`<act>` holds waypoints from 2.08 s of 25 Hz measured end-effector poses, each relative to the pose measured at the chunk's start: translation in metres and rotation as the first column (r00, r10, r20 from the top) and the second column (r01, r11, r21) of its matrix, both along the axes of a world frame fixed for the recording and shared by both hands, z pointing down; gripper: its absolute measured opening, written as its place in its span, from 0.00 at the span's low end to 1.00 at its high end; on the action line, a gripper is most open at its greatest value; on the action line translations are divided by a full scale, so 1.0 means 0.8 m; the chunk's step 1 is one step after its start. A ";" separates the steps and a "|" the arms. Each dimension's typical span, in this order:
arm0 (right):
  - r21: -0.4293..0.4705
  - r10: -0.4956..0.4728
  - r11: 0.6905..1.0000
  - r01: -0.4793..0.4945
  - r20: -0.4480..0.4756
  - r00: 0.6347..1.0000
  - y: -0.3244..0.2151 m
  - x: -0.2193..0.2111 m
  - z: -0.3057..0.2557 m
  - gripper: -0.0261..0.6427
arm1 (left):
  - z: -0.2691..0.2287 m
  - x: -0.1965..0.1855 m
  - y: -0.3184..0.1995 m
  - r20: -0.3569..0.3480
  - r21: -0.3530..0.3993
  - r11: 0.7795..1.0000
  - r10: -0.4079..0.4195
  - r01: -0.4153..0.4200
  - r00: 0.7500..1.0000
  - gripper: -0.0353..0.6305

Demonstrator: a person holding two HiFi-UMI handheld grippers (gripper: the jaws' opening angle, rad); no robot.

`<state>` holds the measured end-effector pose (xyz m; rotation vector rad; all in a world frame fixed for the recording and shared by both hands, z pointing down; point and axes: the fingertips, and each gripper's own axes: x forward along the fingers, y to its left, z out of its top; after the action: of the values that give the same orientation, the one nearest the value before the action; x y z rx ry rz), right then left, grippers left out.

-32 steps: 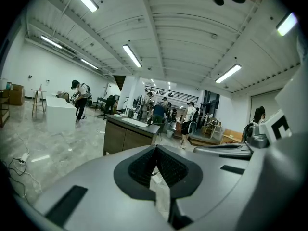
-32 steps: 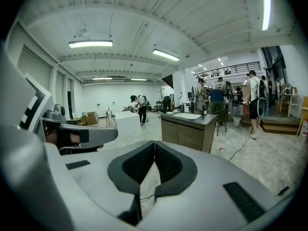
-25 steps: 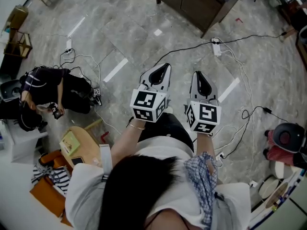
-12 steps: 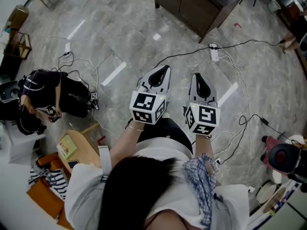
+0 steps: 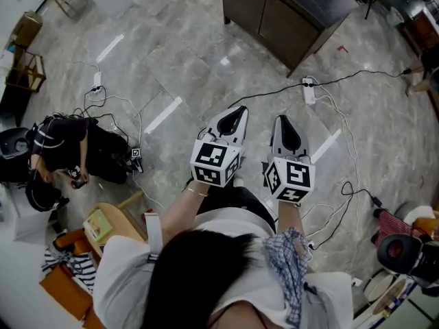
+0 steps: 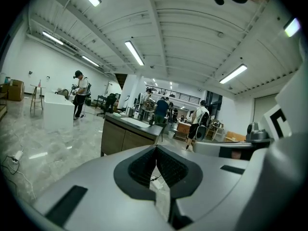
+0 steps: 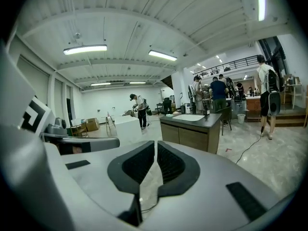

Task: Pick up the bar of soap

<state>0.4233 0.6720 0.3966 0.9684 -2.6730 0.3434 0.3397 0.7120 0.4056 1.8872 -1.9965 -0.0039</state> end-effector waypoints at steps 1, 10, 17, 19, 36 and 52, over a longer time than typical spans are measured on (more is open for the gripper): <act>-0.003 0.001 1.000 -0.001 0.006 1.000 -0.008 -0.010 -0.001 0.06 | 0.000 -0.006 -0.009 -0.003 -0.001 1.000 0.005 -0.005 1.000 0.07; 0.036 -0.003 0.999 0.005 -0.031 1.000 -0.079 -0.097 -0.011 0.06 | -0.013 -0.085 -0.082 -0.005 0.020 1.000 0.005 -0.005 1.000 0.07; 0.045 0.010 0.999 -0.009 -0.032 0.999 -0.117 -0.147 -0.017 0.06 | -0.017 -0.132 -0.130 0.007 0.026 0.999 0.037 -0.038 0.999 0.07; 0.051 0.025 0.998 -0.024 -0.022 0.999 -0.132 -0.157 -0.021 0.06 | -0.022 -0.145 -0.147 0.010 0.034 0.998 0.046 -0.047 0.999 0.07; 0.085 0.040 0.995 -0.047 0.083 0.996 -0.174 -0.235 -0.045 0.06 | -0.035 -0.215 -0.192 0.020 0.058 0.996 0.070 -0.071 0.997 0.07; 0.070 -0.005 0.998 0.000 0.069 0.998 -0.243 -0.277 -0.026 0.06 | -0.017 -0.253 -0.251 0.038 0.027 1.000 0.013 -0.014 0.999 0.07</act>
<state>0.2020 0.4773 0.3759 0.9906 -2.7655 0.2890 0.1376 0.5115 0.3918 1.9321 -2.0182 0.0085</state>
